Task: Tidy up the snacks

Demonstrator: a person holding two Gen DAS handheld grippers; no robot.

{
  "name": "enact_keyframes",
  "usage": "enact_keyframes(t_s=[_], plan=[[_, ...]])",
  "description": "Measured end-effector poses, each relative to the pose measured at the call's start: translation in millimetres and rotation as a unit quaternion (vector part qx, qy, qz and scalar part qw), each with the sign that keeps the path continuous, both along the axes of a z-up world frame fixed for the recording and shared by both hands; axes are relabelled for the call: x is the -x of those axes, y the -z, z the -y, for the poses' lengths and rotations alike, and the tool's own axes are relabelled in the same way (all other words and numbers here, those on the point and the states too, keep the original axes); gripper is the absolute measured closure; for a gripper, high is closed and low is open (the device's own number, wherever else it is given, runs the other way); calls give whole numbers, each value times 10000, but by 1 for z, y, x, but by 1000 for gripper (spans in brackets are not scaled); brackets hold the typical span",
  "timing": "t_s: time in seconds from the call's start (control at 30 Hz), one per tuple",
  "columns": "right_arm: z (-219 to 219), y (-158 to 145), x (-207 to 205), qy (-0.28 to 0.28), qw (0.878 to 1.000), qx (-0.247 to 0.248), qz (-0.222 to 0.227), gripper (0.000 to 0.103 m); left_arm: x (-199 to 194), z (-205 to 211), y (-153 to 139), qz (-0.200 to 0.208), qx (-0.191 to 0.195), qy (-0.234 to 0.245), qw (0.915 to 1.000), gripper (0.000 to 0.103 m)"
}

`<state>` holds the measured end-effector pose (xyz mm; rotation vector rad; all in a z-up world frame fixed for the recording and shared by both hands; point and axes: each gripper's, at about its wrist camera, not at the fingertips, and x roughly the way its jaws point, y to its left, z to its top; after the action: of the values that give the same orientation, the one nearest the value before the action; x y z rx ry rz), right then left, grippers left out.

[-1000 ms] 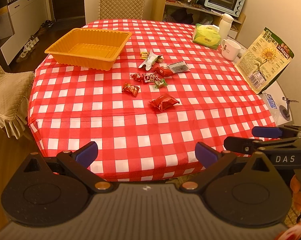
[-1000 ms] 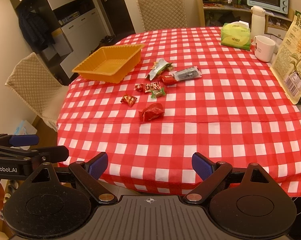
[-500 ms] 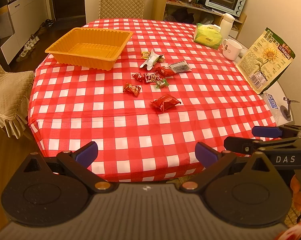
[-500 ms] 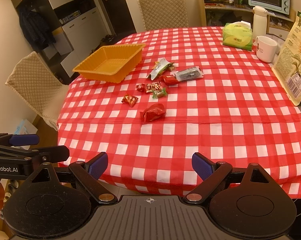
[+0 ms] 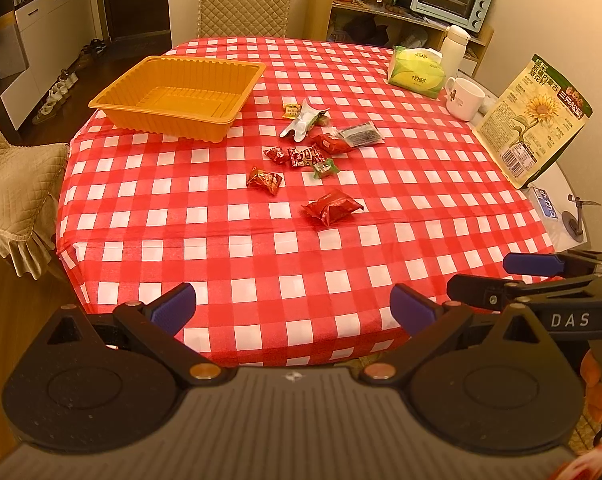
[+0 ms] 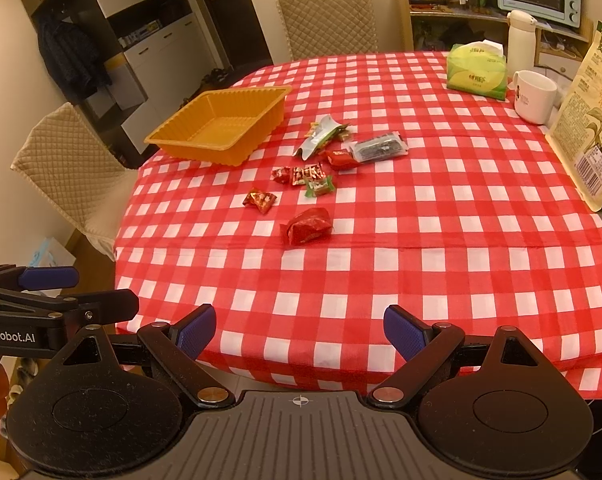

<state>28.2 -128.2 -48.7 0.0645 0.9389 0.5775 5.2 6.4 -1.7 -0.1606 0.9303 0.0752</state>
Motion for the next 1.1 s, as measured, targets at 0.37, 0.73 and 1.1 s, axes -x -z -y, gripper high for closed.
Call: enact_keyframes(t_s=[0.37,0.73,1.1], plan=[[-2,2,-2,3,10000,4,-25,13,-3,-3,3,-23,0,-9,10000,0],[-8,13,-9,27,9999,9,-96,13,-11,-15,9,-72,-49,-95,9999,0],[-19,26,-31,196,9993,-21,-314,13,-29,-37,16,-142,-175,-215,9995,0]])
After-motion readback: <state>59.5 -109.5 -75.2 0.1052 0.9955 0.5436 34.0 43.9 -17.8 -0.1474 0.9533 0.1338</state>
